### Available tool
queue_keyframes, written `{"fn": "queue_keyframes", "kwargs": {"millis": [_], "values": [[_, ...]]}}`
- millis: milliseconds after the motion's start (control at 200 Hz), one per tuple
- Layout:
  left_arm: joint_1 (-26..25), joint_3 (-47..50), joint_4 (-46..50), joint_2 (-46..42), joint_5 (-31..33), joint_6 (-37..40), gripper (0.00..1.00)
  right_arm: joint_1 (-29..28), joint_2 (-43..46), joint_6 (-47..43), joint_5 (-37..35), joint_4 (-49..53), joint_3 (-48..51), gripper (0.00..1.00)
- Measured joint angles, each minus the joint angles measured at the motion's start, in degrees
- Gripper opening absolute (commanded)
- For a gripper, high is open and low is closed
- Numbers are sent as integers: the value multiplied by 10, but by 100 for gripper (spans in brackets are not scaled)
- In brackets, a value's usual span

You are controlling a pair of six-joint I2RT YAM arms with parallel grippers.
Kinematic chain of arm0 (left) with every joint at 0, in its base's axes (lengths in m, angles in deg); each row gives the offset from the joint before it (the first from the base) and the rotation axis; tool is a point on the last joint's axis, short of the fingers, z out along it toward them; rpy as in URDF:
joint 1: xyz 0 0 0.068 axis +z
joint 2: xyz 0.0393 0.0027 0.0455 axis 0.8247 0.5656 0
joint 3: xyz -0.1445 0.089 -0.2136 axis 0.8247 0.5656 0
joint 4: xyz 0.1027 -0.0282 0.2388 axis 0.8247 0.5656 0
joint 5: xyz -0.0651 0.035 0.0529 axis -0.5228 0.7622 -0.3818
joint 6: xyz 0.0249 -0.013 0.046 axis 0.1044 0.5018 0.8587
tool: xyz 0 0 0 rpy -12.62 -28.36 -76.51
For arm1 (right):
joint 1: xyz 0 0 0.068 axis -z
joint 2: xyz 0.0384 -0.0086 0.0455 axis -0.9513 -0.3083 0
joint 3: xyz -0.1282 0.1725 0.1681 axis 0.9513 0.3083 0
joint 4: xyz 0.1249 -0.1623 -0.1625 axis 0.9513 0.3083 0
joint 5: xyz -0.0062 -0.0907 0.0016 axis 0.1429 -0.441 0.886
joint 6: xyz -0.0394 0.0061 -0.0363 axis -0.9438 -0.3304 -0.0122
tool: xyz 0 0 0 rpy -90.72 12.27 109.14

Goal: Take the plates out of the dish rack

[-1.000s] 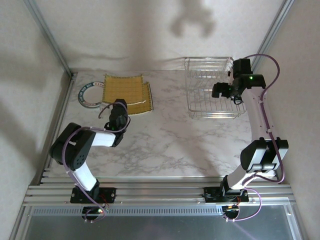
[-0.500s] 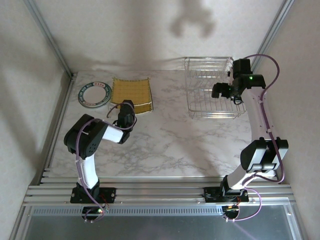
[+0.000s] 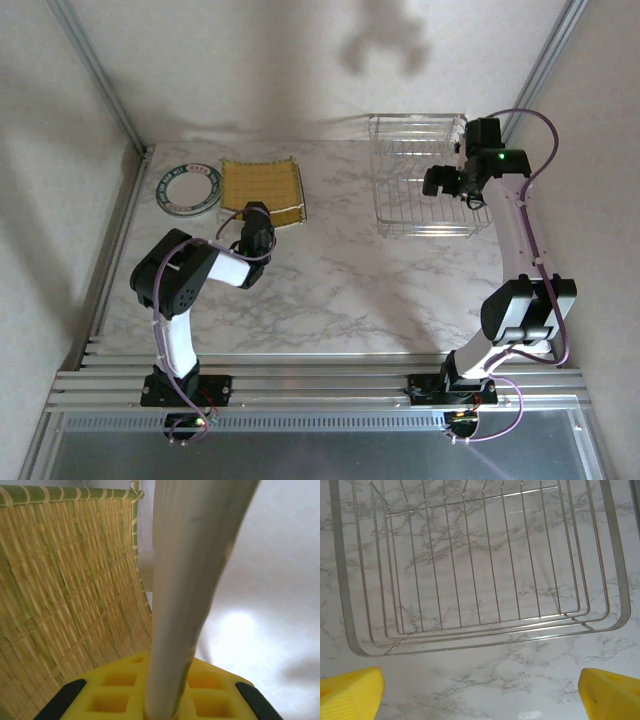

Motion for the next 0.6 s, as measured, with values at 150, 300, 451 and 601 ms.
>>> {"fn": "queue_keyframes", "kwargs": {"millis": [150,300,451,601], "values": [[0,-1,1,4,3,0,0,0,0,0,0,-6,5,99],[0,-3,5,13,2,0,0,0,0,0,0,-6,9,99],[0,-5,10,22,2,1,0,0,0,0,0,-8,9,99],[0,-7,14,24,1,0,0,0,0,0,0,-8,9,99]]}}
